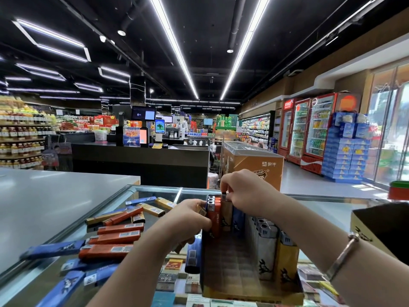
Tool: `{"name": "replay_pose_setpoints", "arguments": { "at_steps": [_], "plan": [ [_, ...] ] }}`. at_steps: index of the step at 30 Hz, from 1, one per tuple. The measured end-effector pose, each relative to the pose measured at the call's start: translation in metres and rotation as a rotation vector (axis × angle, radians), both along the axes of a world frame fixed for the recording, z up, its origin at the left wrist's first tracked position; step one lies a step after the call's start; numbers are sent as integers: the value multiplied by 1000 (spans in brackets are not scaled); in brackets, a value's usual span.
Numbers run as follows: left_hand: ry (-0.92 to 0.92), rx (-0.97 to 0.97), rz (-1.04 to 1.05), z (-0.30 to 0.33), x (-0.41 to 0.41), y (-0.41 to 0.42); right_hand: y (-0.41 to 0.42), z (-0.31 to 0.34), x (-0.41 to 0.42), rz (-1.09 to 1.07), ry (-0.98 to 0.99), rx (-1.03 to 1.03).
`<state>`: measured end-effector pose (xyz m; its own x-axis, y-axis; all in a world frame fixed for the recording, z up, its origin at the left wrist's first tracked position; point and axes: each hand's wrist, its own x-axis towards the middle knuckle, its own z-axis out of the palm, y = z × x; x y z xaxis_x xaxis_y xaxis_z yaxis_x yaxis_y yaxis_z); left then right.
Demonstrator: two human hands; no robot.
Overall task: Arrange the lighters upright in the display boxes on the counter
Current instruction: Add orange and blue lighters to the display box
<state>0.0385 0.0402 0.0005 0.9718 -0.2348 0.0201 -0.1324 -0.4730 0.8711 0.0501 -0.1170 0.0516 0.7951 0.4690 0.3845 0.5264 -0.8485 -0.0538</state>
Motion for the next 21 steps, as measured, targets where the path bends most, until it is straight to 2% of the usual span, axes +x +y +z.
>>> {"name": "replay_pose_setpoints", "arguments": {
  "at_steps": [16, 21],
  "plan": [
    [-5, 10, 14, -1, -1, 0, -1, 5, -4, -42, 126, 18],
    [0, -9, 8, -1, 0, 0, 12, -2, -6, -79, -2, -112]
  ]
}}
